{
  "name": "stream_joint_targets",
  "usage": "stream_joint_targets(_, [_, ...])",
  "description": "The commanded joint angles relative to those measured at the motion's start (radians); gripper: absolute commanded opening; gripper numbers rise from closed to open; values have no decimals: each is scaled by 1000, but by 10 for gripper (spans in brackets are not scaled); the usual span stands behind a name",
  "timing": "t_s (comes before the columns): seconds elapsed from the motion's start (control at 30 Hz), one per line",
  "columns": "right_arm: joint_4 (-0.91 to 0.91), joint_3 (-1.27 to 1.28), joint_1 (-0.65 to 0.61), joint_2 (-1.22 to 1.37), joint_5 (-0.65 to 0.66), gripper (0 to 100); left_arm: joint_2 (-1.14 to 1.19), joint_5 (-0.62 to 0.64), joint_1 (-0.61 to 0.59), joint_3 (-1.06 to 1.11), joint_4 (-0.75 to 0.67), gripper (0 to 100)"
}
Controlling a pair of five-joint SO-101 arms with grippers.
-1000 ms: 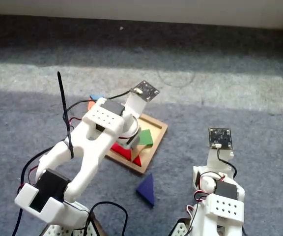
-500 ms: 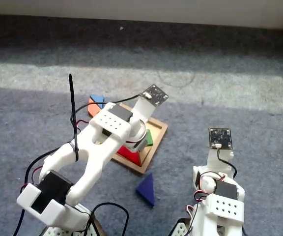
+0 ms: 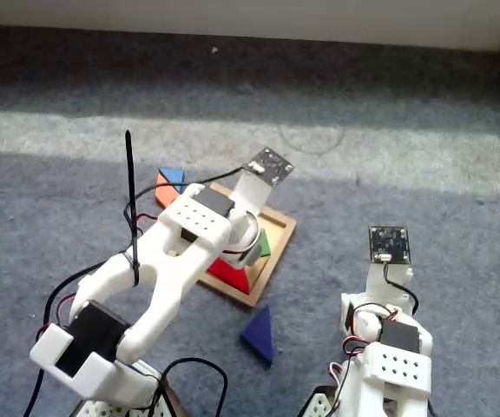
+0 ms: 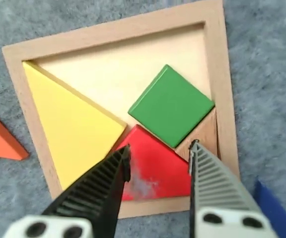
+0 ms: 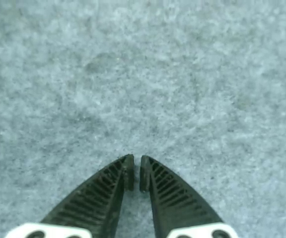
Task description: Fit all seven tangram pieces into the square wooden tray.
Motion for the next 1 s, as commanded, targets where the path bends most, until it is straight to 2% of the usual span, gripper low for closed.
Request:
stream_joint_targets(0.0, [-15, -4, 10, -15, 14, 35, -38, 61, 4, -56, -11, 203])
stream_joint_targets(0.13, [-15, -4, 12, -15, 14, 35, -33, 64, 4, -76, -52, 206])
stream_joint_targets(0.37, [-15, -4, 12, -15, 14, 35, -33, 60, -48, 12, -170, 206])
stream_joint_targets(0.53, [-15, -4, 12, -15, 14, 35, -33, 54, -47, 56, -166, 207])
stream_joint_targets(0.63, [-15, -4, 12, -15, 14, 35, -38, -11, -47, 64, -118, 204])
stream_joint_targets(0.73, [-15, -4, 12, -15, 14, 35, -54, -20, -56, 44, -58, 204])
stream_joint_targets(0.83, [-15, -4, 12, -15, 14, 35, -111, -18, -119, -13, -14, 204])
stream_joint_targets(0.97, [-13, -4, 12, -15, 14, 35, -193, 43, -282, -110, 9, 208])
